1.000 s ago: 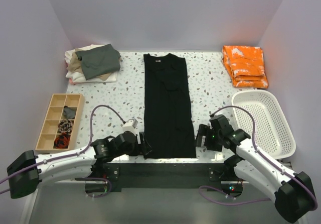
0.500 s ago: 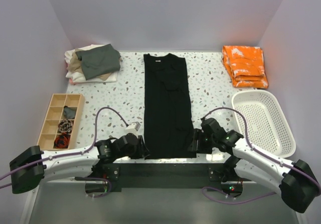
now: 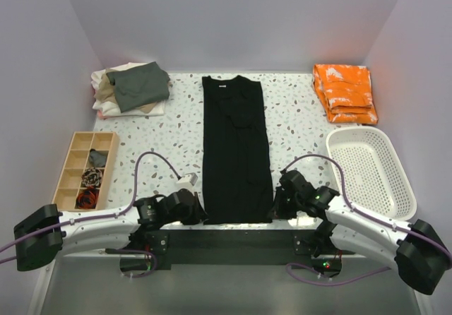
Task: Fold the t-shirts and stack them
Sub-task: Grab the bottom of the folded rectangular tshirt with both arms, then fold the folded rectangular tshirt in 1/3 of the way
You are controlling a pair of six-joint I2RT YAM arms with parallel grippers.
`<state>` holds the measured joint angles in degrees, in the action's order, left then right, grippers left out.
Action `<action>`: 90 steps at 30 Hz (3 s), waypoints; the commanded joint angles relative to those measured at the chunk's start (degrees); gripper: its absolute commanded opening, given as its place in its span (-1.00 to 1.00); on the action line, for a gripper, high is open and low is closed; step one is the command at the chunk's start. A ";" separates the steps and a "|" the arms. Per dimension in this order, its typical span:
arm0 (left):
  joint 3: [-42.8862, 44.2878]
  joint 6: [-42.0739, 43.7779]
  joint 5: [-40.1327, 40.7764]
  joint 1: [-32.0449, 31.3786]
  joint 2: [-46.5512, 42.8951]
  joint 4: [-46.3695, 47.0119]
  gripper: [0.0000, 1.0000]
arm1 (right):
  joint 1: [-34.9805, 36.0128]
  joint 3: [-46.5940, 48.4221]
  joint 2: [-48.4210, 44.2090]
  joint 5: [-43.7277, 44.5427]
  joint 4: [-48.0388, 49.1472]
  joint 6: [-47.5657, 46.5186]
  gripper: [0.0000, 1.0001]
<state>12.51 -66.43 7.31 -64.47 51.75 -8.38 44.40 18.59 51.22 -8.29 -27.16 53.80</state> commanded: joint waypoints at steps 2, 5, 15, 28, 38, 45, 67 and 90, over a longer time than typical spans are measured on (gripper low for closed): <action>3.21 2.10 3.31 -0.84 -1.73 -4.51 -1.00 | 0.68 1.01 -4.01 3.10 -0.17 -1.50 -1.00; 6.55 3.24 6.03 -0.84 -3.67 -8.04 -1.00 | 0.51 3.55 -7.01 6.18 -2.80 -2.73 -1.00; 17.27 7.72 13.51 -0.75 1.50 -11.22 -1.00 | 0.60 13.82 -0.70 12.42 -3.52 -9.85 -1.00; 25.98 18.44 13.79 10.49 13.03 -4.29 -1.00 | 0.16 30.89 16.87 25.08 -2.82 -20.92 -0.99; 32.04 27.84 8.70 21.04 22.86 3.36 -1.00 | -4.49 40.38 29.79 26.40 0.52 -26.29 -0.97; 35.03 31.01 4.39 28.16 29.19 7.50 -1.00 | -11.61 44.07 35.08 21.74 3.51 -27.78 -0.99; 43.04 37.69 2.75 34.94 33.69 7.49 1.00 | -15.57 51.90 38.87 20.53 4.83 -33.24 0.61; 39.16 37.15 -26.84 36.16 50.47 32.21 1.00 | -16.10 47.42 49.94 8.12 10.37 -29.54 0.54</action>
<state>48.95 -33.06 -21.23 -29.43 102.13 20.67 28.84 66.72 100.55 0.38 -18.92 24.05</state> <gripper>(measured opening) 0.997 0.767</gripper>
